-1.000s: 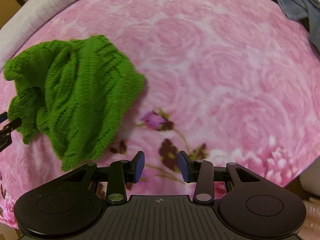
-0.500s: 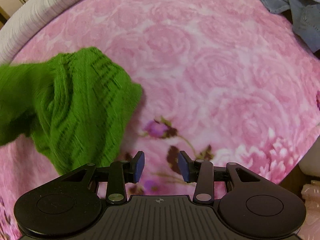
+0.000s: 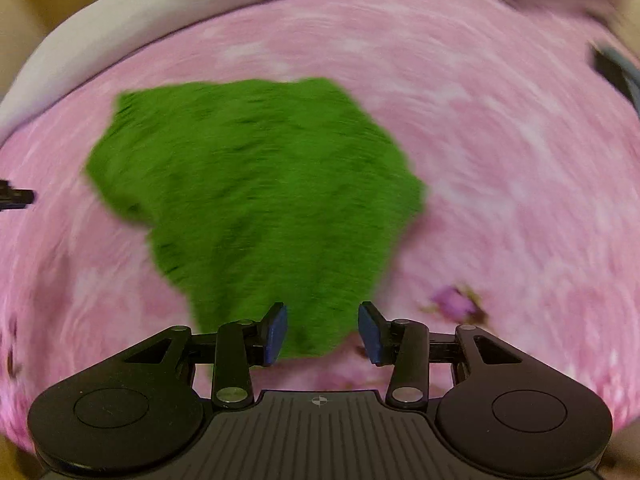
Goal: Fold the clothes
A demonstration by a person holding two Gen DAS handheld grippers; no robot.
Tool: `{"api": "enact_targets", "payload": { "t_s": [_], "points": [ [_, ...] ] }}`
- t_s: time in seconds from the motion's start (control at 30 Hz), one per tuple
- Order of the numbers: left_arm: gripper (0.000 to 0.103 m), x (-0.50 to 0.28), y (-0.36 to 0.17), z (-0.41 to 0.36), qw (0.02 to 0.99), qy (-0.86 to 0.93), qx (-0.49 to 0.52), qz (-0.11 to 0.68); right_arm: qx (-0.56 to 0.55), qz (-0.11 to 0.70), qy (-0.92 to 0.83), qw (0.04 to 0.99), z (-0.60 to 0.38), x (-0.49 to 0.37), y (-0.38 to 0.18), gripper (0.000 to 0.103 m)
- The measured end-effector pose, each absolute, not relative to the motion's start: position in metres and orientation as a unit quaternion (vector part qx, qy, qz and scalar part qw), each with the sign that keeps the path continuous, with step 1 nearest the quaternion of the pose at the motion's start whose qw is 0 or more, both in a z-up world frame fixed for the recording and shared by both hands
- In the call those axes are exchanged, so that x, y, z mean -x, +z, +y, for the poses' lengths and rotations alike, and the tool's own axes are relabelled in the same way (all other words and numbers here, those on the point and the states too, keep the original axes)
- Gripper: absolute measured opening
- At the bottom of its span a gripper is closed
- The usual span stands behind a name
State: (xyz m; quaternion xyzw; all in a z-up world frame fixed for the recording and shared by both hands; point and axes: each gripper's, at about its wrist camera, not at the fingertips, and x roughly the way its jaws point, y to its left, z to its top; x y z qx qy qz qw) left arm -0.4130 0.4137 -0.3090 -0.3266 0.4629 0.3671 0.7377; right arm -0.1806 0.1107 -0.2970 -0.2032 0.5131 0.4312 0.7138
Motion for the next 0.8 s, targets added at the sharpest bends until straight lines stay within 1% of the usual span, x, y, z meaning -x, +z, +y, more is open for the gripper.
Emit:
{"api": "enact_targets", "payload": {
  "t_s": [0.13, 0.23, 0.3, 0.4, 0.43, 0.47, 0.5, 0.6, 0.63, 0.7, 0.8],
  "points": [
    [0.014, 0.429, -0.317, 0.376, 0.721, 0.356, 0.371, 0.465, 0.262, 0.474, 0.494, 0.680, 0.135, 0.207, -0.298, 0.053],
    [0.014, 0.432, -0.322, 0.357, 0.717, 0.350, 0.387, 0.462, 0.308, 0.460, 0.510, 0.658, 0.145, 0.223, -0.313, 0.064],
    [0.014, 0.437, -0.323, 0.349, 0.715, 0.353, 0.394, 0.458, 0.342, 0.451, 0.508, 0.649, 0.149, 0.232, -0.327, 0.064],
    [0.014, 0.442, -0.321, 0.343, 0.714, 0.358, 0.396, 0.453, 0.391, 0.411, 0.511, 0.646, 0.151, 0.245, -0.346, 0.064],
    [0.014, 0.442, -0.320, 0.341, 0.714, 0.361, 0.394, 0.453, 0.393, 0.405, 0.510, 0.649, 0.150, 0.246, -0.350, 0.052],
    [0.014, 0.443, -0.320, 0.339, 0.713, 0.363, 0.392, 0.454, 0.382, 0.410, 0.514, 0.649, 0.149, 0.244, -0.353, 0.022],
    [0.014, 0.441, -0.320, 0.340, 0.712, 0.364, 0.391, 0.455, 0.365, 0.420, 0.516, 0.651, 0.148, 0.240, -0.354, 0.013],
    [0.014, 0.439, -0.318, 0.337, 0.711, 0.369, 0.389, 0.454, 0.301, 0.451, 0.530, 0.652, 0.141, 0.222, -0.343, 0.009],
    [0.014, 0.437, -0.317, 0.336, 0.712, 0.370, 0.387, 0.453, 0.260, 0.476, 0.534, 0.648, 0.137, 0.211, -0.335, 0.009],
    [0.014, 0.432, -0.313, 0.334, 0.716, 0.370, 0.380, 0.453, 0.150, 0.523, 0.550, 0.633, 0.127, 0.181, -0.316, 0.008],
    [0.014, 0.422, -0.306, 0.332, 0.726, 0.368, 0.368, 0.451, -0.093, 0.535, 0.554, 0.631, 0.095, 0.115, -0.274, 0.007]
  ]
}}
